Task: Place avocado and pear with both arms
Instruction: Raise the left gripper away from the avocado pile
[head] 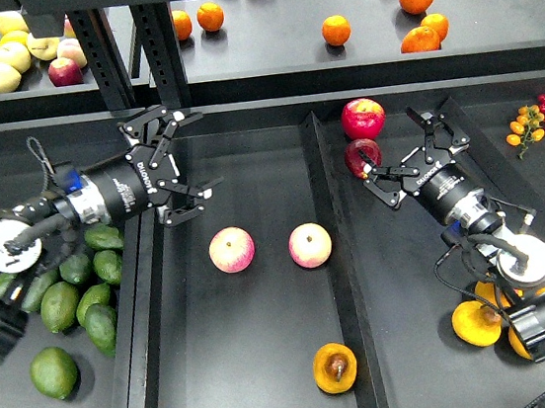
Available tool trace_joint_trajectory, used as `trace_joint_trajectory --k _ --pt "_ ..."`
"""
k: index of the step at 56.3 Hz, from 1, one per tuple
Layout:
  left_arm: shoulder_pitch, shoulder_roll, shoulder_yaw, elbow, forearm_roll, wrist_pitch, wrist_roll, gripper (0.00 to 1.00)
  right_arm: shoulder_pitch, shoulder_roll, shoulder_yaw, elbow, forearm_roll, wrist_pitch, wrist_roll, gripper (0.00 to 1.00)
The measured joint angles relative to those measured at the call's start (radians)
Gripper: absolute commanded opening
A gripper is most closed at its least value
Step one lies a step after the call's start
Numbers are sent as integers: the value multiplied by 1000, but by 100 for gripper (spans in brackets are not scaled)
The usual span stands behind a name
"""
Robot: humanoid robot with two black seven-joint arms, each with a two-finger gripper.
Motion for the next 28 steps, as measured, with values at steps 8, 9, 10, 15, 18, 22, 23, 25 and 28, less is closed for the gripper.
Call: trace_joint_trajectory --k 8,9,10,15,18,22,23,25,28 --pt "95 -164 -185 -49 0 57 0 98 0 0 -4 -3 -7 0 -19 100" --pt "99 -167 -193 -49 0 58 0 98 0 0 -5 -3 -7 0 -19 100" --pt "108 -169 -204 -50 0 58 0 98 0 0 -6 -4 -7 0 -20 100" --pt "153 -174 -234 -52 -13 58 -32 98 2 0 -19 -4 -8 0 -27 100" --pt "177 -175 -240 -52 -34 56 -82 98 2 0 -23 -5 -8 0 -35 100" --pt "207 -175 -244 -48 -69 54 -157 99 2 0 -25 -8 -8 0 -50 100" --pt "212 -175 -245 -46 -76 53 -169 99 2 0 -25 -9 -8 0 -54 100" --pt "225 -176 -245 -41 -90 52 -191 99 2 0 -26 -11 -9 0 -60 100" --pt "243 -176 -246 -33 -105 50 -210 99 2 0 -30 -16 -9 0 -70 100"
